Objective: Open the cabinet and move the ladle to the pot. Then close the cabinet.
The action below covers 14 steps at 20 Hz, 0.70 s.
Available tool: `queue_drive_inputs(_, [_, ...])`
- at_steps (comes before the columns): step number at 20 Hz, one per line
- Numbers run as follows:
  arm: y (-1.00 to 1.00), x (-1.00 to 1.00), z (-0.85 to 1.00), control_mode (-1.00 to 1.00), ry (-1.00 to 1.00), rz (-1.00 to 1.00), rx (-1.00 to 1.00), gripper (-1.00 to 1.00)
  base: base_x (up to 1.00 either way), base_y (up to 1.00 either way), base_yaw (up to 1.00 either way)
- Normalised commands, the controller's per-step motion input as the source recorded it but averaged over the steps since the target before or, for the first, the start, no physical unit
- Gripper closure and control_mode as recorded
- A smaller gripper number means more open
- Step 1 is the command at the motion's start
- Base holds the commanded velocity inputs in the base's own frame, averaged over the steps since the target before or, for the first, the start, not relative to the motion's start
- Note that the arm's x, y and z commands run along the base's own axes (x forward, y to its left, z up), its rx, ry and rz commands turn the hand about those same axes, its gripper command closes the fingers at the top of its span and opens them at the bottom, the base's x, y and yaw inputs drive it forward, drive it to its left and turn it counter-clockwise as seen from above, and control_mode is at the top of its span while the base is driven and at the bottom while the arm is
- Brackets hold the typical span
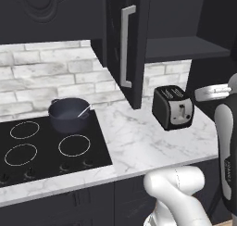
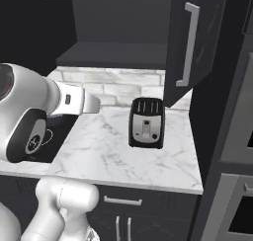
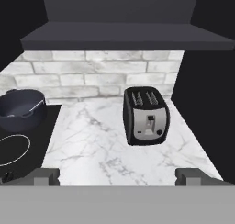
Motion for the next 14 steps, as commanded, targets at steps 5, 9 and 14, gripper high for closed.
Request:
queue_drive_inputs(5, [0.00, 0.00, 0.00, 1.00, 0.00, 0.00, 0.00, -1.00, 0.22, -0.04, 0.00])
queue_drive_inputs(9, [0.00, 0.00, 0.00, 1.00, 0.00, 0.00, 0.00, -1.00, 0.35, 0.00, 0.00])
queue_drive_inputs(14, [0.00, 0.00, 0.00, 1.00, 0.00, 0.00, 0.00, -1.00, 0.36, -0.01, 0.00])
